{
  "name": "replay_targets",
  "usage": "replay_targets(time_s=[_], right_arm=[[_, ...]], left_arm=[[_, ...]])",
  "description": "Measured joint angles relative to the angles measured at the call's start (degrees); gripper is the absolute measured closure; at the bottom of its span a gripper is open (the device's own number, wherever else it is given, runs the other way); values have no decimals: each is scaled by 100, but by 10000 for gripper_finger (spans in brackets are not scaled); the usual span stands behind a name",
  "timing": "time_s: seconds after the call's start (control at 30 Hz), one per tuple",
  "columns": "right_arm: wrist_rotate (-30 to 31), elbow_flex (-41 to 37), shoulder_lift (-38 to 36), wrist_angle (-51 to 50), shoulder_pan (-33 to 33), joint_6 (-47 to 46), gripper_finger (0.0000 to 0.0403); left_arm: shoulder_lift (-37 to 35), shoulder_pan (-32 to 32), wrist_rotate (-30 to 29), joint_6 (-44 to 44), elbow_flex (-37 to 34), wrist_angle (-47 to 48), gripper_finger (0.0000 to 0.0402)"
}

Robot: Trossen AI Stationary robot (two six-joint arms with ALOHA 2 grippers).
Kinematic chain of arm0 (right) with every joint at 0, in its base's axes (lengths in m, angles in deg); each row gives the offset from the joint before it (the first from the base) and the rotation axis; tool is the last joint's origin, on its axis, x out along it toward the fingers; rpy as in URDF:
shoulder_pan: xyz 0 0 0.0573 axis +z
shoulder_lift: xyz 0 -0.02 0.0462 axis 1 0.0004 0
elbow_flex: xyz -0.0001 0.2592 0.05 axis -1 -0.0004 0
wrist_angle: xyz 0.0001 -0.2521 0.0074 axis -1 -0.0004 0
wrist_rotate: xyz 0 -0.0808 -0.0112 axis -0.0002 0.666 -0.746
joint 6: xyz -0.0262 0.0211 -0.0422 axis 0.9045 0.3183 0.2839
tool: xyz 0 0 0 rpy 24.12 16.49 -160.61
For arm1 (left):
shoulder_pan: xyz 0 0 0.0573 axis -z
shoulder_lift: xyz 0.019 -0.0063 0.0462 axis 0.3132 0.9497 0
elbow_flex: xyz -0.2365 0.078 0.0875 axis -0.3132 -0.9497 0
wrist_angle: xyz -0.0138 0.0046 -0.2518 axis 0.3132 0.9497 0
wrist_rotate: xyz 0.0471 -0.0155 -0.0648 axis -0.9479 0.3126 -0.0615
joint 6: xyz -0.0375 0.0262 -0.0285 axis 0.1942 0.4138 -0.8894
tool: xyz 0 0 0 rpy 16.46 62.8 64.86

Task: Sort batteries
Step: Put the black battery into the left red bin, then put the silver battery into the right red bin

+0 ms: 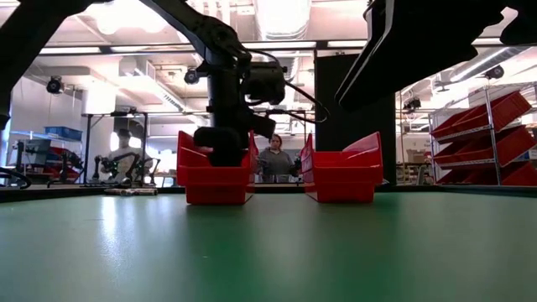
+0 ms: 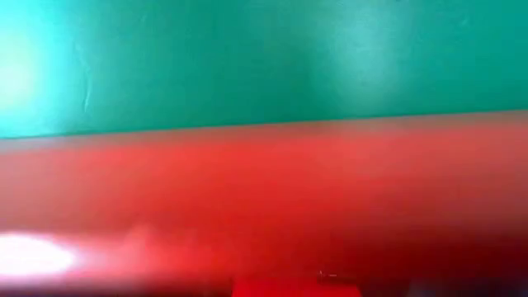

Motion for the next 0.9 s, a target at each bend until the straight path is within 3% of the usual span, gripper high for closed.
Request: replay_targets(time_s=[0.3, 0.67, 0.8, 0.9], right_arm=[[-7, 14, 0, -7, 2, 0, 250], [-127, 114, -2, -17, 52, 0, 239], [-127, 114, -2, -34, 50, 0, 246], [-125, 114, -2, -39, 50, 1, 253]], left_arm=[[-569, 2, 97, -310, -1, 372, 196], [-2297, 24, 87, -946, -172, 772, 207], [-3123, -2, -426, -1303, -638, 865, 208], [-3733, -32, -1274, -1852, -1140, 804, 208]])
